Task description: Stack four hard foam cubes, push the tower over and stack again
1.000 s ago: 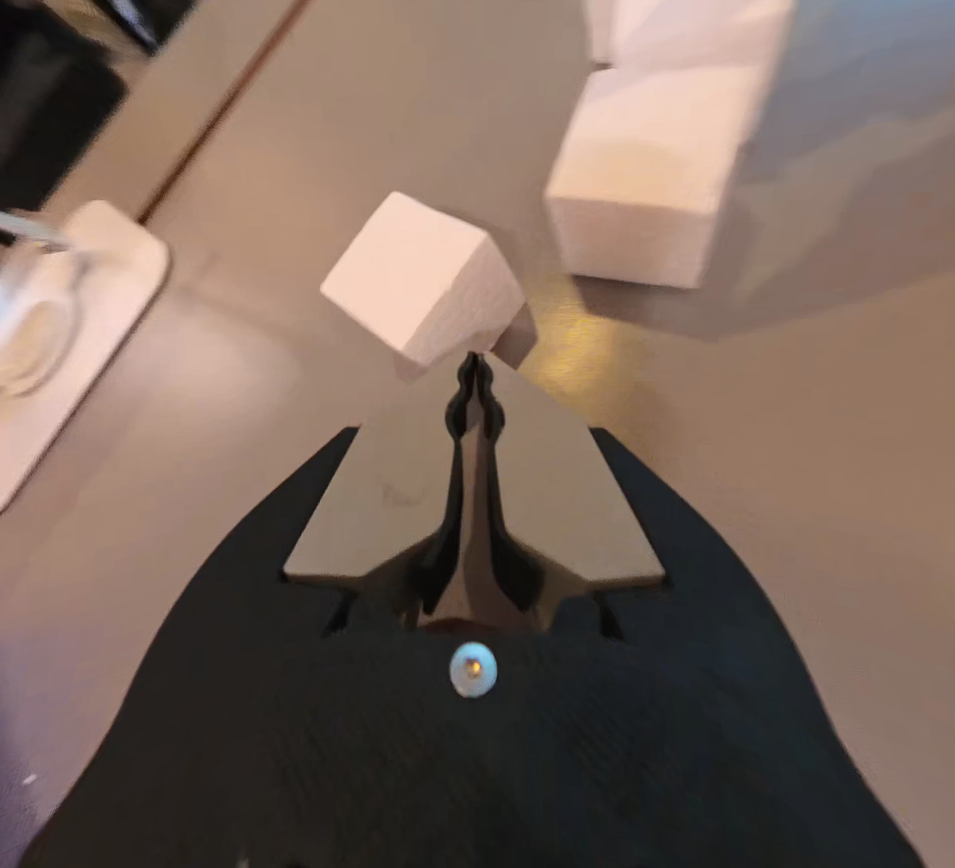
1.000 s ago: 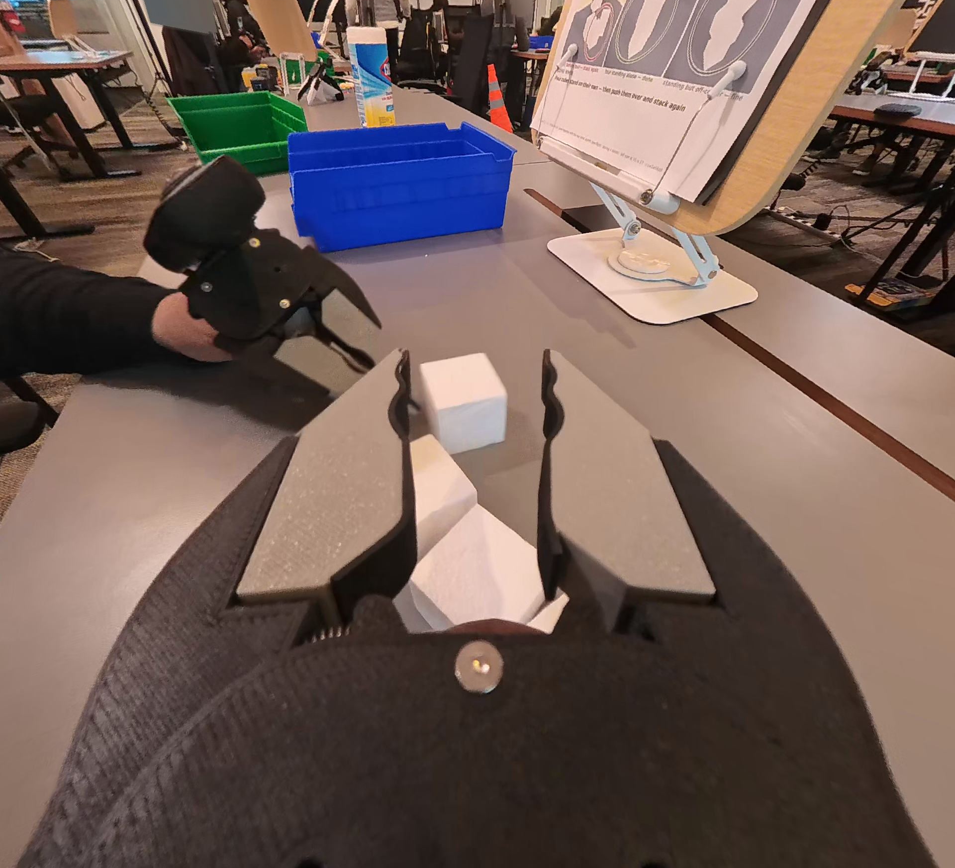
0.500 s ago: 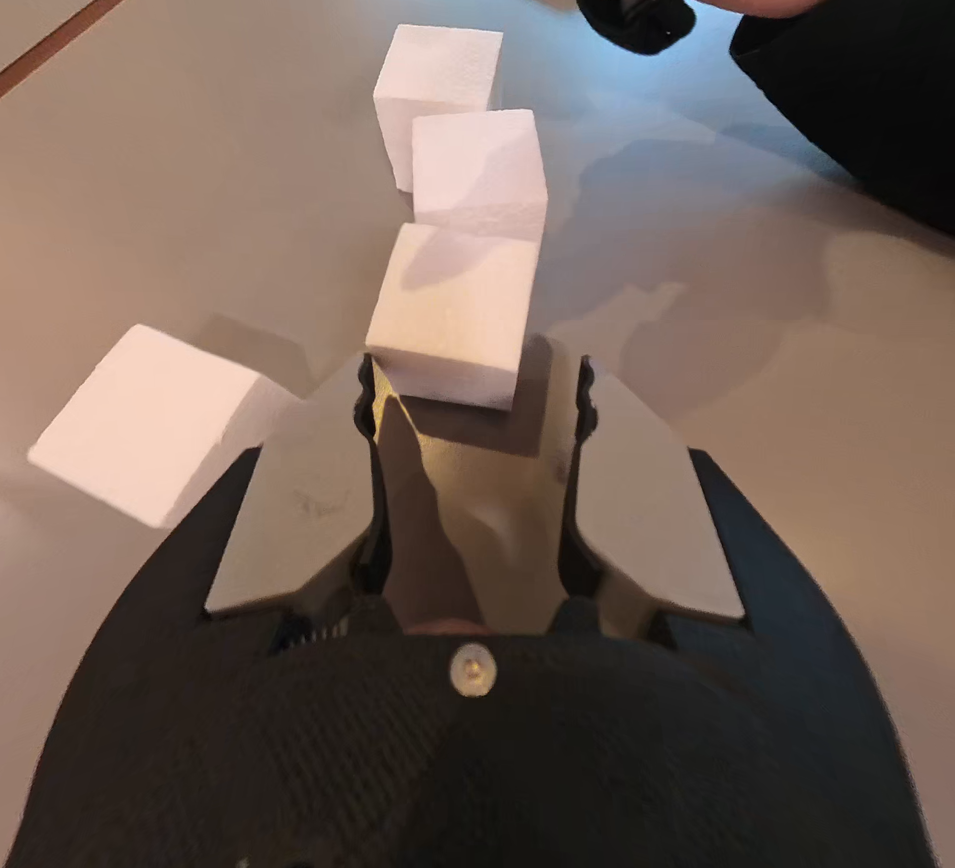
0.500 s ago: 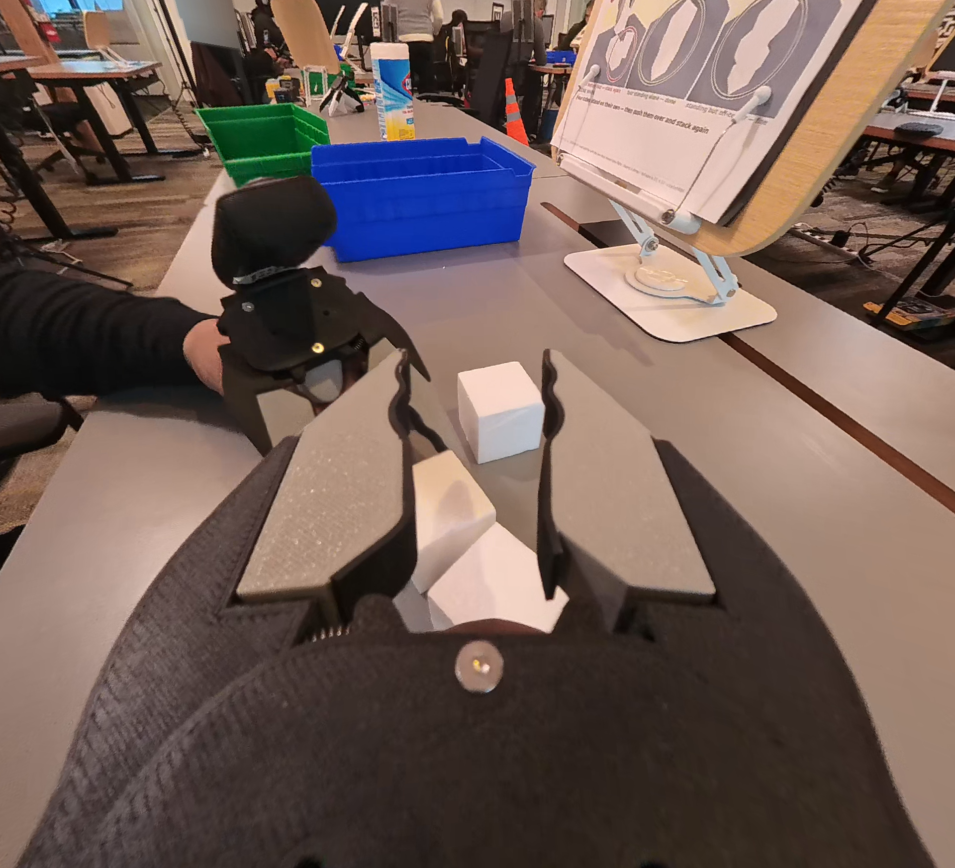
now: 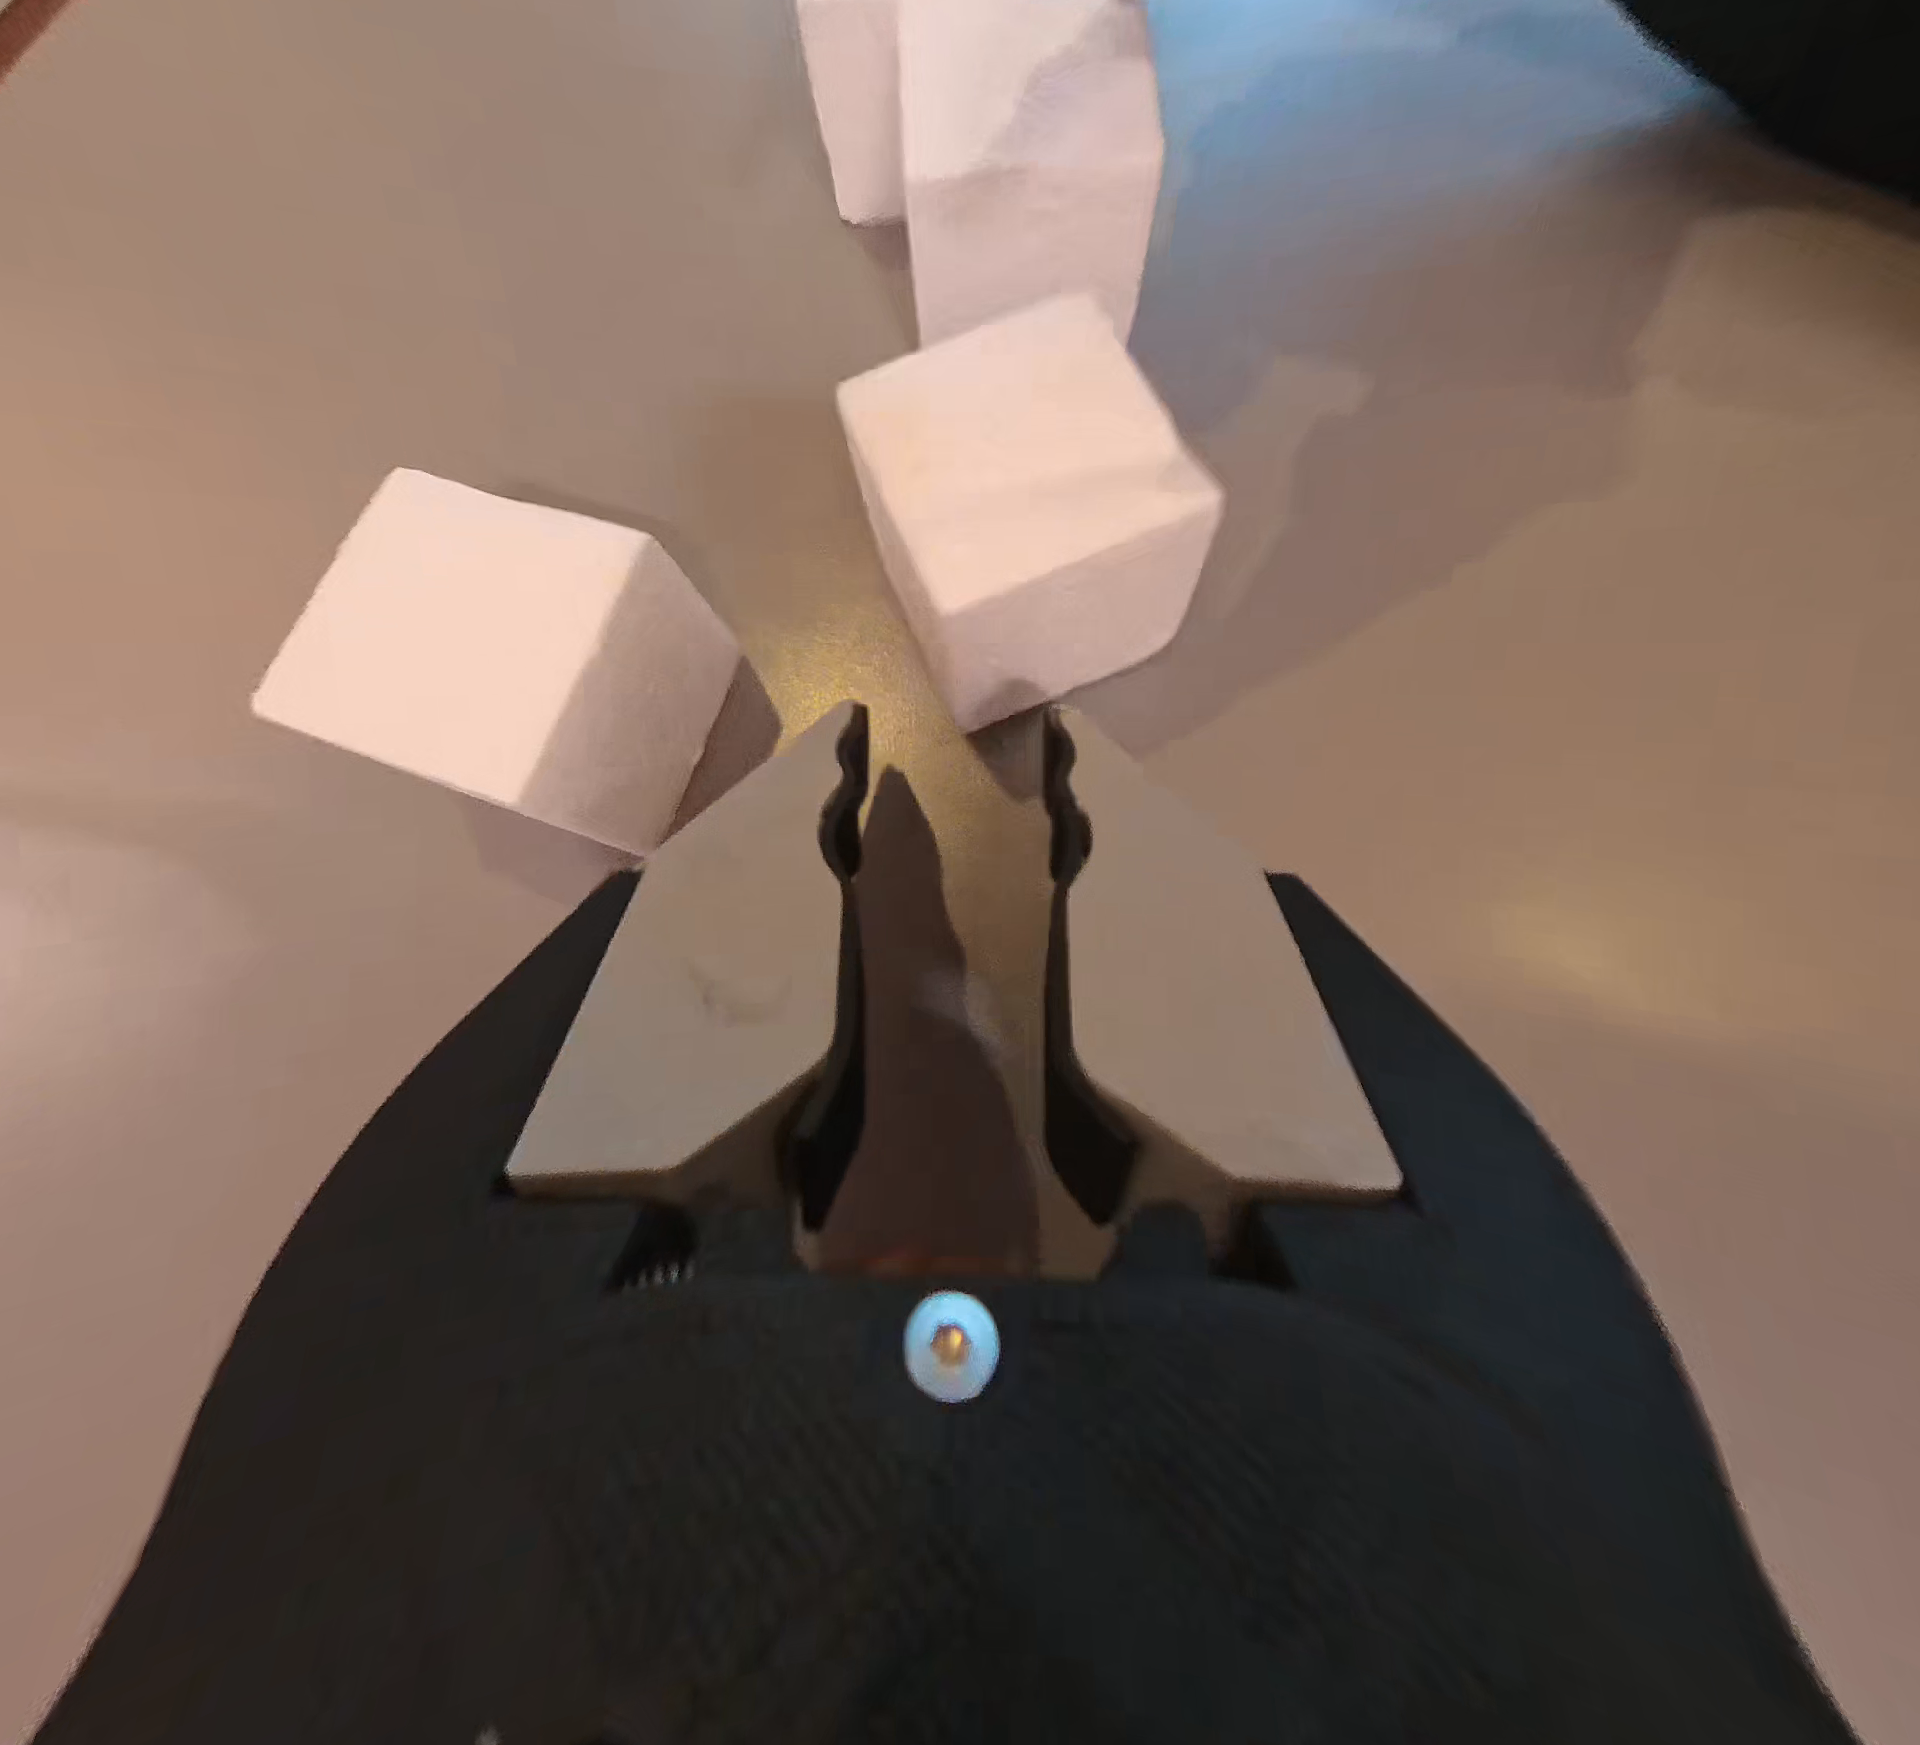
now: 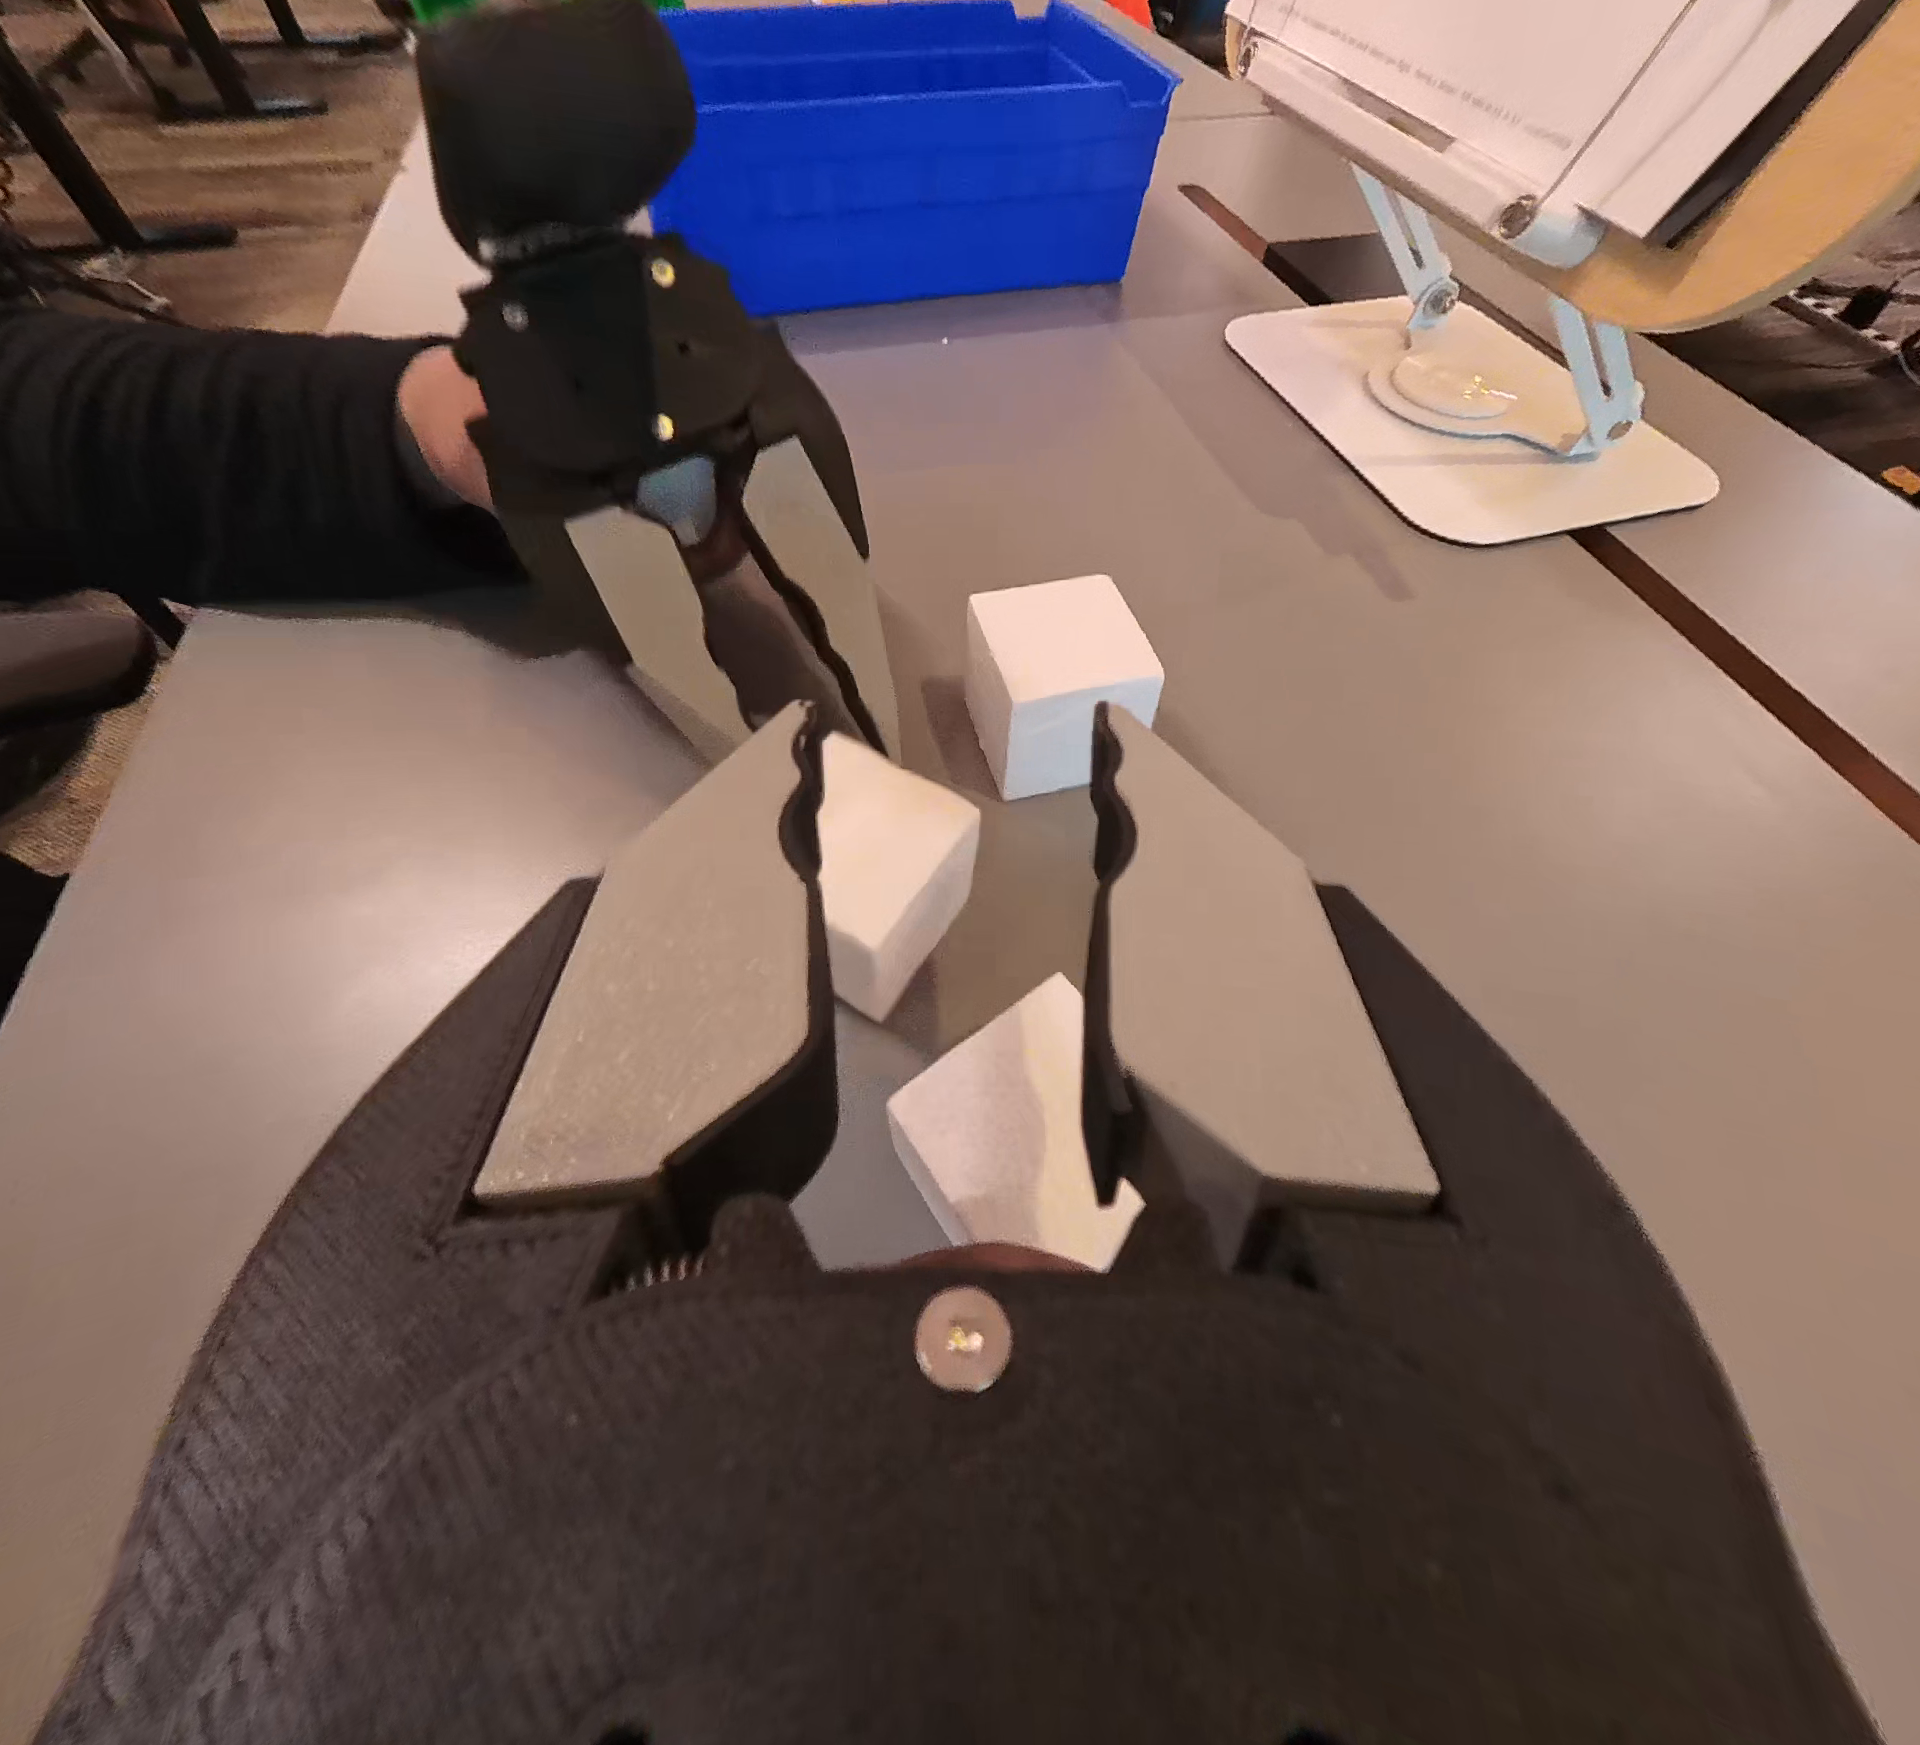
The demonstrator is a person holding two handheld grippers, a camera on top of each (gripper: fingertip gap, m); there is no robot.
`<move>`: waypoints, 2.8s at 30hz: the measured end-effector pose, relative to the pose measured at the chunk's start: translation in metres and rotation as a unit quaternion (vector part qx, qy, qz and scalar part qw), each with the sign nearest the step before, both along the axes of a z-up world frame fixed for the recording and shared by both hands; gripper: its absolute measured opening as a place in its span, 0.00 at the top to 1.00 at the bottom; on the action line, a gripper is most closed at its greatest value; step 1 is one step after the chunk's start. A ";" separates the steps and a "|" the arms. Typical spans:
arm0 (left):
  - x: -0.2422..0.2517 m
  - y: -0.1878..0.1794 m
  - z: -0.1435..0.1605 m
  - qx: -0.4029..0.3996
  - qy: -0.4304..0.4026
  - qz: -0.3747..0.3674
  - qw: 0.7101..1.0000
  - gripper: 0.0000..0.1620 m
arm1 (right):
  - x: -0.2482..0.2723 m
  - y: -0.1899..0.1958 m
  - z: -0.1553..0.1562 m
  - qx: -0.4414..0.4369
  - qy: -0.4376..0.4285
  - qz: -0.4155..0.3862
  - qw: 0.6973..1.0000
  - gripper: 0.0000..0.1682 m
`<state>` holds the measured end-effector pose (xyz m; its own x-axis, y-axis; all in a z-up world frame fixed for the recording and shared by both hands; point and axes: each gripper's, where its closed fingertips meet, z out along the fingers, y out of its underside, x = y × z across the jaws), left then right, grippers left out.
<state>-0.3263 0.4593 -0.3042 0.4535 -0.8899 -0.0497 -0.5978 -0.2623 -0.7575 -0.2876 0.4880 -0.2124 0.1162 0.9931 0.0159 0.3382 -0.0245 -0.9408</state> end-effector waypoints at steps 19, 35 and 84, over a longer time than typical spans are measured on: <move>0.032 -0.006 0.010 -0.001 -0.055 0.026 0.998 0.46 | 0.042 0.003 -0.022 0.028 -0.115 -0.026 0.993 0.71; 0.001 -0.018 -0.004 -0.030 0.013 -0.025 0.999 0.62 | 0.059 -0.001 -0.040 0.006 -0.111 0.014 0.994 0.62; -0.039 -0.055 -0.004 -0.077 0.032 -0.110 0.990 0.60 | 0.071 -0.020 -0.061 -0.036 -0.155 0.046 0.986 0.54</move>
